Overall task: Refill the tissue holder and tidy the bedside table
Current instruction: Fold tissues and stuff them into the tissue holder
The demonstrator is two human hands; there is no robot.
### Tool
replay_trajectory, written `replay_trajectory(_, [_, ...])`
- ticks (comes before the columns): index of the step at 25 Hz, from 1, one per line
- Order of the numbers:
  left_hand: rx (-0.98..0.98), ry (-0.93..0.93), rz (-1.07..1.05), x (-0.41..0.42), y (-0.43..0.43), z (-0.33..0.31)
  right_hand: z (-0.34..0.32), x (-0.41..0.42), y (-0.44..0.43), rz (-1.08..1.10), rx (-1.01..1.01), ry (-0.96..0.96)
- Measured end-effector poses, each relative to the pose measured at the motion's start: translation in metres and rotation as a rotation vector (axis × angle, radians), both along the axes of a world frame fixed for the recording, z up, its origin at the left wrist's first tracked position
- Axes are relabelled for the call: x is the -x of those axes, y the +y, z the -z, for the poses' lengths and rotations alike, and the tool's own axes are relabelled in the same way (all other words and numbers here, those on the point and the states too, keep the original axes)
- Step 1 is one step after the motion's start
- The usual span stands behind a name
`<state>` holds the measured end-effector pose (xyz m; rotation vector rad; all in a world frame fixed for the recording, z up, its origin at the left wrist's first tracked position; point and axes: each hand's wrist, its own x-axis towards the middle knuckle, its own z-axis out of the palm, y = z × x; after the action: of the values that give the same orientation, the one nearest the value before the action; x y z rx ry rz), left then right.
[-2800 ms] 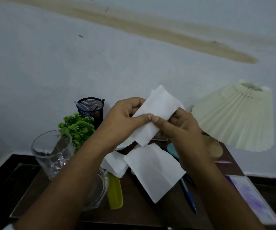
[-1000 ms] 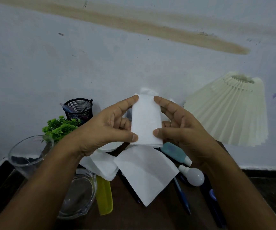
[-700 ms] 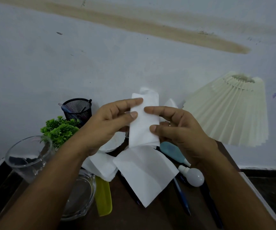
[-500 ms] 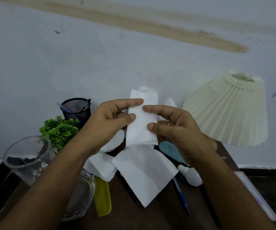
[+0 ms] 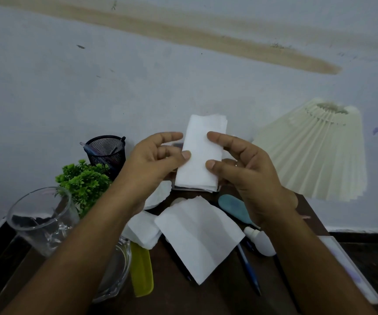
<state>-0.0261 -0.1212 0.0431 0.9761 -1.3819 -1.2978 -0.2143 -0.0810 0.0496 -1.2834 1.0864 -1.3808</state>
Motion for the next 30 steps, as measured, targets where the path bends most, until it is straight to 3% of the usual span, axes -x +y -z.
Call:
replay_trajectory(3, [-0.017, 0.013, -0.121, -0.002, -0.002, 0.001, -0.001, -0.001, 0.002, 0.073, 0.038, 0.155])
replay_trajectory(7, [0.223, -0.327, -0.101, -0.014, -0.001, -0.003, -0.010, 0.006, 0.007, 0.419, 0.450, 0.782])
replay_trajectory(10, [0.325, -0.500, -0.029, -0.013, 0.003, -0.010, -0.007, 0.003, 0.006, 0.267, 0.468, 0.974])
replay_trajectory(13, [0.362, -0.456, 0.029, -0.011, 0.007, -0.015, -0.002, -0.003, 0.005, 0.104, 0.264, 0.883])
replay_trajectory(19, [0.170, -0.105, -0.031, -0.011, 0.006, -0.013, -0.001, -0.002, 0.001, 0.063, 0.172, 0.574])
replay_trajectory(26, [0.073, -0.064, 0.056, -0.011, 0.004, -0.009, 0.001, -0.006, 0.003, 0.019, 0.215, 0.595])
replay_trajectory(30, [0.036, -0.009, -0.027, -0.015, 0.001, -0.010, 0.002, 0.001, 0.000, -0.021, 0.161, 0.609])
